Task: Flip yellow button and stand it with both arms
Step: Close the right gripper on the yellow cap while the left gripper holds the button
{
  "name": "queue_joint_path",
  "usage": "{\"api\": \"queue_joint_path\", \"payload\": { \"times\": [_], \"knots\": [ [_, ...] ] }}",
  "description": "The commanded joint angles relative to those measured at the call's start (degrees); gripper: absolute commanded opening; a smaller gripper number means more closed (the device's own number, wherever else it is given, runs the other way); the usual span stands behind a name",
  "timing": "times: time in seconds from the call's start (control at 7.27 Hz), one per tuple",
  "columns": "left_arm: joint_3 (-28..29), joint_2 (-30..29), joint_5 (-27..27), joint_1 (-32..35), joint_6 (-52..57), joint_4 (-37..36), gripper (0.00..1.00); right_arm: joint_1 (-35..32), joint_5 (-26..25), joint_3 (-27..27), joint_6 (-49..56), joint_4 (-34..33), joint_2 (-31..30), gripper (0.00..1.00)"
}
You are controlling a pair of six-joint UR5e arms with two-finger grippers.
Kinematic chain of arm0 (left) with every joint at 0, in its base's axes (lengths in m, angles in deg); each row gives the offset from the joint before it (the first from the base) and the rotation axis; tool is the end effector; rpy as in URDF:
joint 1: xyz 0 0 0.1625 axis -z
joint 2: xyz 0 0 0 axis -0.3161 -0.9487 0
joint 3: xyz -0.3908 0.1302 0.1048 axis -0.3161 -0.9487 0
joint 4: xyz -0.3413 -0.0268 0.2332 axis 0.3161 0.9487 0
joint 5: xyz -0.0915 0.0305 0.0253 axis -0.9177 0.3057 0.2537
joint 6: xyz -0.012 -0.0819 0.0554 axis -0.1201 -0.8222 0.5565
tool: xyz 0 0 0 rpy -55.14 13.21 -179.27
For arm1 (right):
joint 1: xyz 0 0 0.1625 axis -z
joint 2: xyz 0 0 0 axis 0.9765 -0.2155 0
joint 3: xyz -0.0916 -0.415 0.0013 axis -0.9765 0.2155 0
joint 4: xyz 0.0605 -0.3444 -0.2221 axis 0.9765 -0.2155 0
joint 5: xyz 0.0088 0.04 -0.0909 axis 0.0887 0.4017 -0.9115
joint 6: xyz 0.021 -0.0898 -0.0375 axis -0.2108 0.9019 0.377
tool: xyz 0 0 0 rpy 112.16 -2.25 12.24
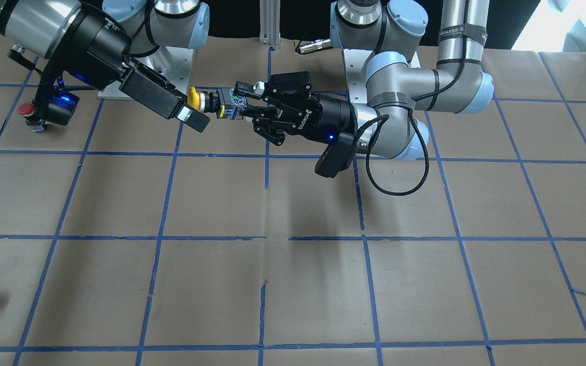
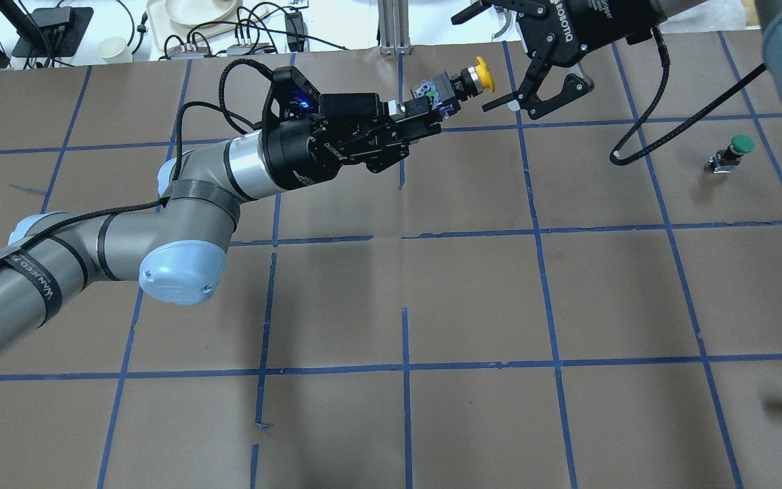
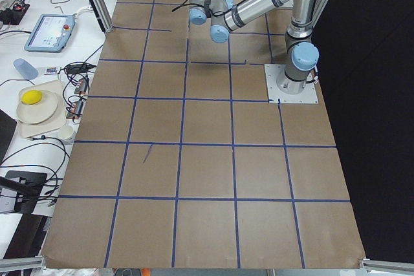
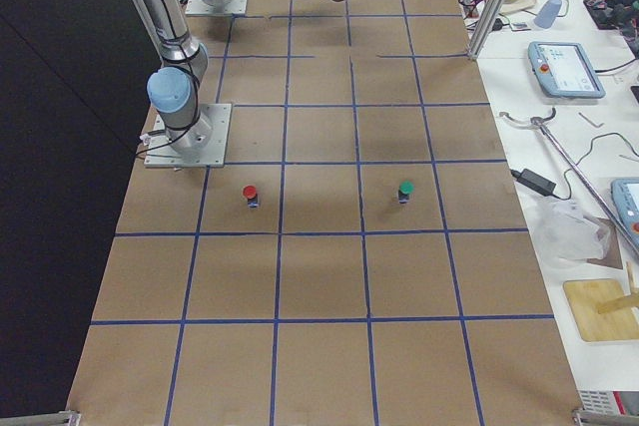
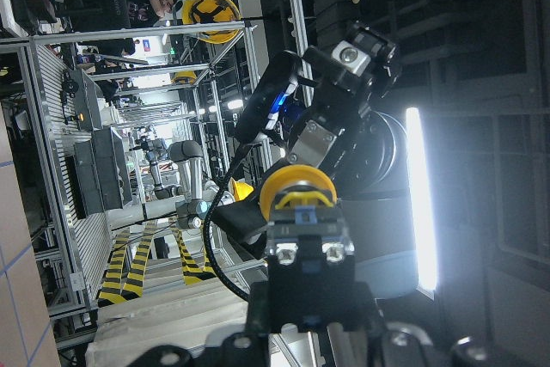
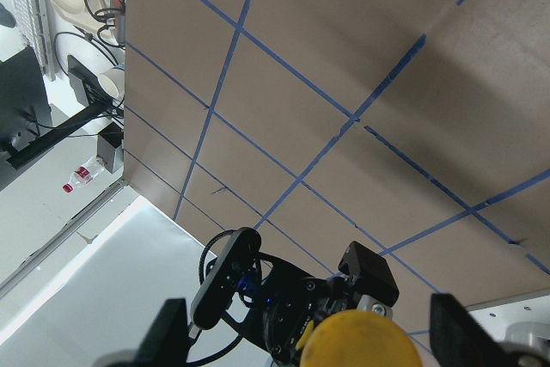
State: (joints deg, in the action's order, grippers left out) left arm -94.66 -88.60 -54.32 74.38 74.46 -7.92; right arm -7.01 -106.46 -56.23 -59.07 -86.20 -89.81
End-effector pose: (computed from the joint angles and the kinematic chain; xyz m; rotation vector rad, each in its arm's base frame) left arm -0.2516 -0.4884 0.3410 -0.0749 -1.2396 0.1250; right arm 0.1614 -0.5152 0.5271 1.0399 2.0351 0.3135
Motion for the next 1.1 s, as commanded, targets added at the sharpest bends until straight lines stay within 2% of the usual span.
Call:
{"api": "queue_joint_path", "payload": {
  "times": [0.0, 0.55, 0.69, 0.96],
  "knots": [
    [-0.13, -0.13, 0.39, 0.01, 0.0, 0.0, 0.12, 0.01, -1.24, -0.42, -0.07, 0.43, -1.51, 0.95],
    [-0.13, -0.13, 0.39, 0.01, 0.0, 0.0, 0.13, 0.01, -1.78, -2.8, 0.37, 0.26, -3.19, 0.73],
    [-0.13, -0.13, 0.39, 0.01, 0.0, 0.0, 0.14, 0.01, -1.7, -2.88, 0.37, 0.26, -3.19, 0.64],
    [-0.21, -0.13, 0.39, 0.01, 0.0, 0.0, 0.14, 0.1, -1.43, -2.8, 0.46, 0.26, -3.19, 0.38]
  ]
}}
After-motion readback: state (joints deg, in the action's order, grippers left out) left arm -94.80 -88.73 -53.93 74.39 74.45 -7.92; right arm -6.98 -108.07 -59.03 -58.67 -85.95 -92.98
